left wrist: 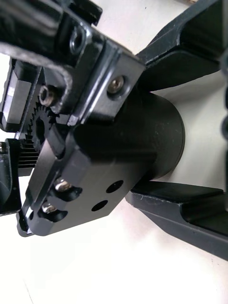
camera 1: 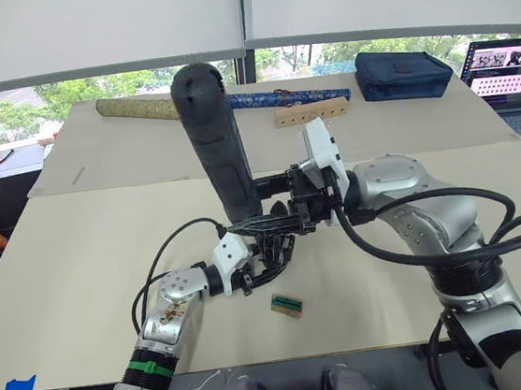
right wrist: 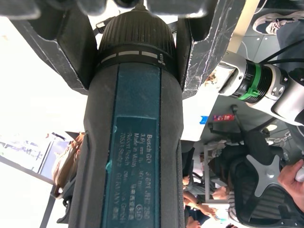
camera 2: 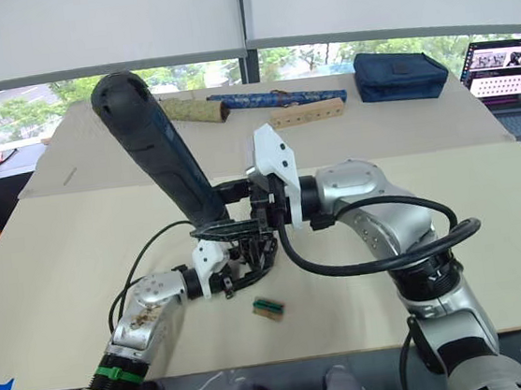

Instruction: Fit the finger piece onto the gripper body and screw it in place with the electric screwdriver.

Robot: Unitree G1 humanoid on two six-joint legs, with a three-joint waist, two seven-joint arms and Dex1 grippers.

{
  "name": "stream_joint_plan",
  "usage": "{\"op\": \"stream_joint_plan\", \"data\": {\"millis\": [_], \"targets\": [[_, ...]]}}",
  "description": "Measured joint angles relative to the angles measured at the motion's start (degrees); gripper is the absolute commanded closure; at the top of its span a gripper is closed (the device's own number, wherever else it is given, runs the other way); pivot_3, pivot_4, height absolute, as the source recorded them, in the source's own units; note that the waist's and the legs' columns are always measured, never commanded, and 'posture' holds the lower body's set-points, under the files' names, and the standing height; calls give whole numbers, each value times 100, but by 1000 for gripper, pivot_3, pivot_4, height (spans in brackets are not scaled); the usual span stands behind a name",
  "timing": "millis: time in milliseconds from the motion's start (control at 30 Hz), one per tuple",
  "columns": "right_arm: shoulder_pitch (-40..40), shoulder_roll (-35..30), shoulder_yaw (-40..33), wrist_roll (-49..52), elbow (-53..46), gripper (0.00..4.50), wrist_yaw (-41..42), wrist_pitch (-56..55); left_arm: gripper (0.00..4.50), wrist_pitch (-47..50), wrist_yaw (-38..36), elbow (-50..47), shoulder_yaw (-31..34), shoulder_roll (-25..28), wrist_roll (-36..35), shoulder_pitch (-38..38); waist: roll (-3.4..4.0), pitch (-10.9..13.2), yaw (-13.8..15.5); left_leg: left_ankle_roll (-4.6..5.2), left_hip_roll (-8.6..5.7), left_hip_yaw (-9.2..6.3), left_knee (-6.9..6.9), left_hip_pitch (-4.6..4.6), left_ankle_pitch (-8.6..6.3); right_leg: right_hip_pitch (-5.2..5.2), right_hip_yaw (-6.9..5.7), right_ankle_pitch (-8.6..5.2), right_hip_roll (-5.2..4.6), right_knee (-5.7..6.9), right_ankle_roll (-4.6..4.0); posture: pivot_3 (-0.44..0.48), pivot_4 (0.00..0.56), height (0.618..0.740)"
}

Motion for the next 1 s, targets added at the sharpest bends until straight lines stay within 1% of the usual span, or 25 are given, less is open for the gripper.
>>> {"op": "stream_joint_plan", "data": {"millis": [1000], "targets": [[23,3,69,-174,95,2605,92,-3,2240,0,1,-1,-1,0,-2,28,0,0,-1,0,0,0,0,0,0,0,0,0,0,0,0,0,150,734]]}}
